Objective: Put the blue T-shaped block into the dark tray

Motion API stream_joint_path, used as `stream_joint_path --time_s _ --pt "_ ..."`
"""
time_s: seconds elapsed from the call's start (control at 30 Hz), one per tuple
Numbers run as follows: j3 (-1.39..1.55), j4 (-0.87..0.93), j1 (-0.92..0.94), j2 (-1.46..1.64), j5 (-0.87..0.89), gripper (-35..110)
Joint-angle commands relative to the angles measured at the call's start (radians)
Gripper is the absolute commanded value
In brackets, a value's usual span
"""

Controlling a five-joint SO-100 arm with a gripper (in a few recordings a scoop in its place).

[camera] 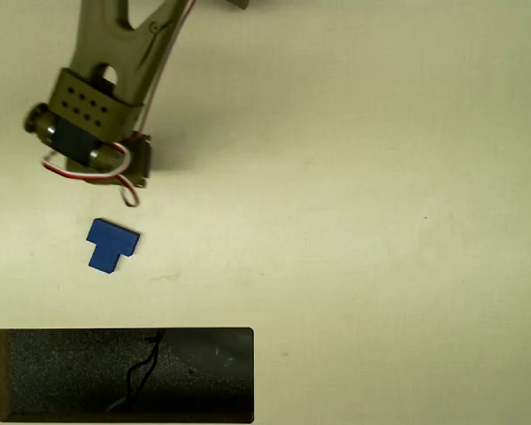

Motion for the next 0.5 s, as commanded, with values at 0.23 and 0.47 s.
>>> stream_joint_path --time_s 0.23,0.47 --pt "-0.296 -0.296 0.067 -0.328 -0.046 0" --pt "-0.402 -0.308 -0.018 -0.405 -0.006 0"
